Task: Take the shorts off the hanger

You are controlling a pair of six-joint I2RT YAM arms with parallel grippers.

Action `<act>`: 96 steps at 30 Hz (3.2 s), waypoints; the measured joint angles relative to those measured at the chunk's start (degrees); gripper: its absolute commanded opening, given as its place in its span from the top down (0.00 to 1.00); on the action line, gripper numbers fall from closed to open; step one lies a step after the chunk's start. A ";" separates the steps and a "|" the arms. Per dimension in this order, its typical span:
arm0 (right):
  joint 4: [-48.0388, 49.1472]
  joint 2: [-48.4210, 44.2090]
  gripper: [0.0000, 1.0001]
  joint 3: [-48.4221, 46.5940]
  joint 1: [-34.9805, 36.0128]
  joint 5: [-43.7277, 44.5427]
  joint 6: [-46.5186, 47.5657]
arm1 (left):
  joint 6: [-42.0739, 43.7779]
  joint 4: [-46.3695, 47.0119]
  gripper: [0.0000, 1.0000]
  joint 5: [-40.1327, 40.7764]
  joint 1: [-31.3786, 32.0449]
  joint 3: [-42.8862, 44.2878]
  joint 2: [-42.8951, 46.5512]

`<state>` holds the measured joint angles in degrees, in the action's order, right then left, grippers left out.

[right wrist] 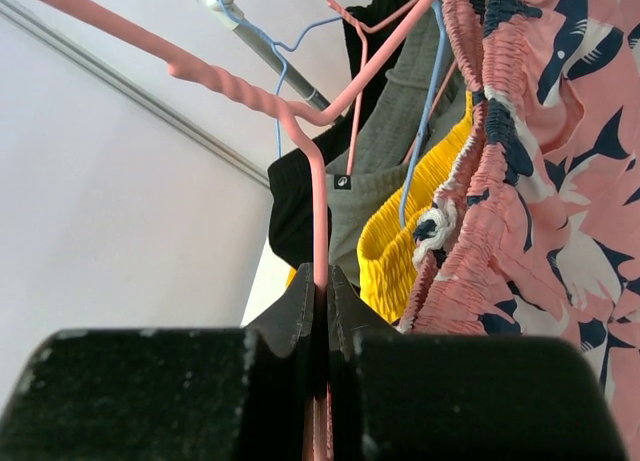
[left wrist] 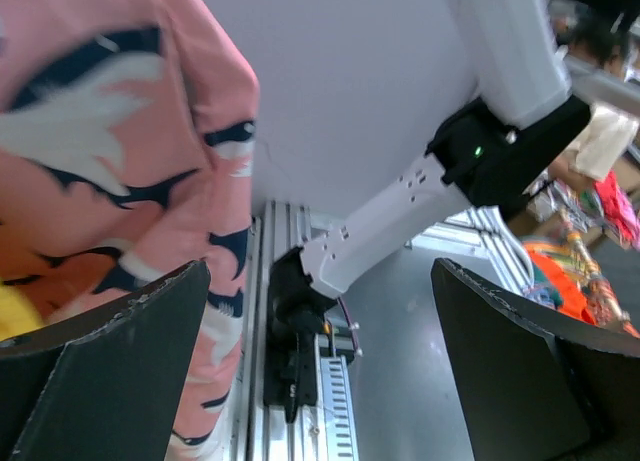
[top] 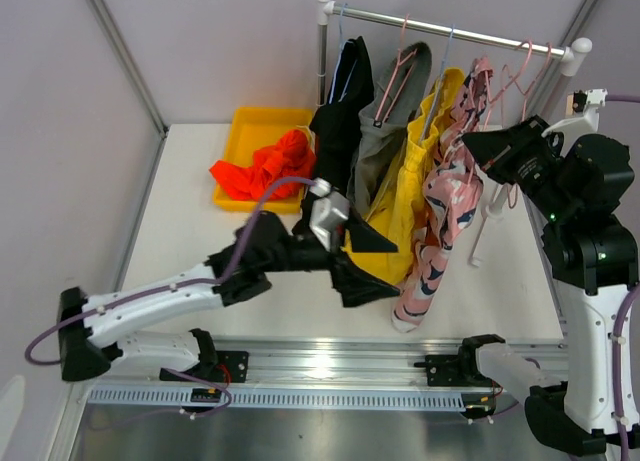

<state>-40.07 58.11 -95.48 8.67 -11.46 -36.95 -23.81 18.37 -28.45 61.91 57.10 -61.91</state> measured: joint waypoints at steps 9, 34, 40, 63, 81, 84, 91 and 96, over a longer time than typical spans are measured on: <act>0.04 -1.51 1.00 3.10 0.28 0.50 -2.03 | 6.71 -1.11 0.01 15.41 12.37 6.47 -15.04; 0.07 -4.24 1.00 4.66 0.28 0.37 -4.02 | 11.30 1.27 1.00 29.66 12.90 12.55 -25.75; -0.48 -2.67 1.00 3.67 0.28 0.74 -3.19 | 11.32 1.86 1.00 31.01 14.47 6.67 -21.16; -11.28 -3.26 1.00 -2.43 -3.02 -2.03 -5.31 | 8.74 -10.49 1.00 54.64 24.37 0.72 -16.24; -26.97 -9.20 1.00 -12.46 -2.91 -13.29 -13.73 | 1.66 -38.45 1.00 52.00 9.29 39.30 -41.66; -26.64 -8.15 1.00 -15.21 -2.84 -15.06 -15.80 | 0.20 -38.42 1.00 51.78 10.12 30.16 -38.49; -22.58 -1.95 1.00 -24.85 -2.73 -19.37 -20.83 | -2.73 -38.69 1.00 52.54 11.80 15.52 -32.24; -23.58 1.16 1.00 -25.79 -2.27 -15.23 -14.75 | -5.05 -43.39 1.00 58.05 21.59 11.56 -22.97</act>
<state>-63.66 59.27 -121.27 6.39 -26.70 -51.70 -28.86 -25.02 29.61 83.50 68.66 -84.88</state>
